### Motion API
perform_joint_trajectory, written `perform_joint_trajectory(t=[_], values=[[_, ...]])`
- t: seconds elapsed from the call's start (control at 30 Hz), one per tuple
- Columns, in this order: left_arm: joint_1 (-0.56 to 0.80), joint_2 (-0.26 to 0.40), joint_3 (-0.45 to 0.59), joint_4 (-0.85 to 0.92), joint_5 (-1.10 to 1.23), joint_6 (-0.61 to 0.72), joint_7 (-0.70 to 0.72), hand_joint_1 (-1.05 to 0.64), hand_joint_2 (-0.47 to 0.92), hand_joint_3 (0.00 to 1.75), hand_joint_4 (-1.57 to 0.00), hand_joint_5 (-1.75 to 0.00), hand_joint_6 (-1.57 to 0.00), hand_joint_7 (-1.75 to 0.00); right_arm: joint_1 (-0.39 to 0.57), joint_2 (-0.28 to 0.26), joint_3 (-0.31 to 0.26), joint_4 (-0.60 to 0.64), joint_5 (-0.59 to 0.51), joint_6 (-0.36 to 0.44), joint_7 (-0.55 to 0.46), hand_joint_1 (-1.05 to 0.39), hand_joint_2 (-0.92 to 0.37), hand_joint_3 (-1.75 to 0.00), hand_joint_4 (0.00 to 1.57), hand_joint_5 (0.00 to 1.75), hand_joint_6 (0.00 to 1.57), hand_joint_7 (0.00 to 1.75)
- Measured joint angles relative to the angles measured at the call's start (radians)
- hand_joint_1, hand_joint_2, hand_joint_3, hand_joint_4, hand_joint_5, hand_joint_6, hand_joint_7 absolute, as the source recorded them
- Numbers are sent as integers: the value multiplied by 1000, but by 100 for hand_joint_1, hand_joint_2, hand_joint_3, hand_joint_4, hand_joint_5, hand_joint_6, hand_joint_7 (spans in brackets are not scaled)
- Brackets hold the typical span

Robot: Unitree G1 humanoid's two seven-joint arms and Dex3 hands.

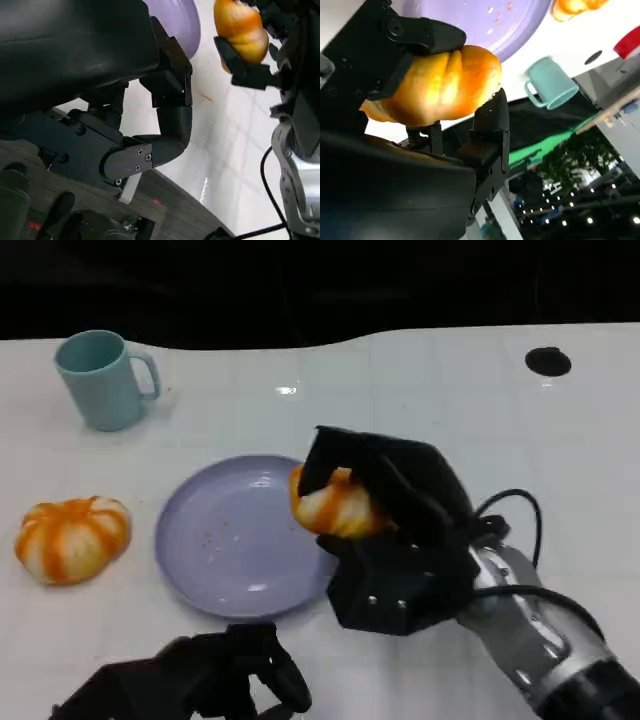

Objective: Grasp the bread from the table and place it into the plate.

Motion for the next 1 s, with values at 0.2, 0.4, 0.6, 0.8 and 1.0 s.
perform_joint_trajectory(t=[0.2,0.4,0.6,0.8,1.0], values=[[21,-3,-3,-27,-1,5,0,-32,81,72,-63,-175,-59,-146,-92,70,10,140,4,14,-5,-17,-46,-109,83,175,66,150],[29,-6,-5,-51,-1,22,0,-32,81,72,-65,-175,-59,-146,-173,113,11,248,36,56,43,-26,-77,-45,57,109,72,45],[32,-4,-9,-52,2,23,0,-31,80,72,-63,-175,-59,-147,-203,75,86,255,4,126,224,-57,-92,-26,8,40,36,2],[34,-5,-9,-54,2,26,0,-31,80,73,-64,-175,-59,-148,-198,31,124,152,-22,202,348,-73,-92,-35,0,22,18,0],[43,-3,-13,-68,4,27,0,-31,80,73,-63,-175,-58,-148,-147,7,151,28,-22,265,438,-79,-92,-39,0,19,13,0]])
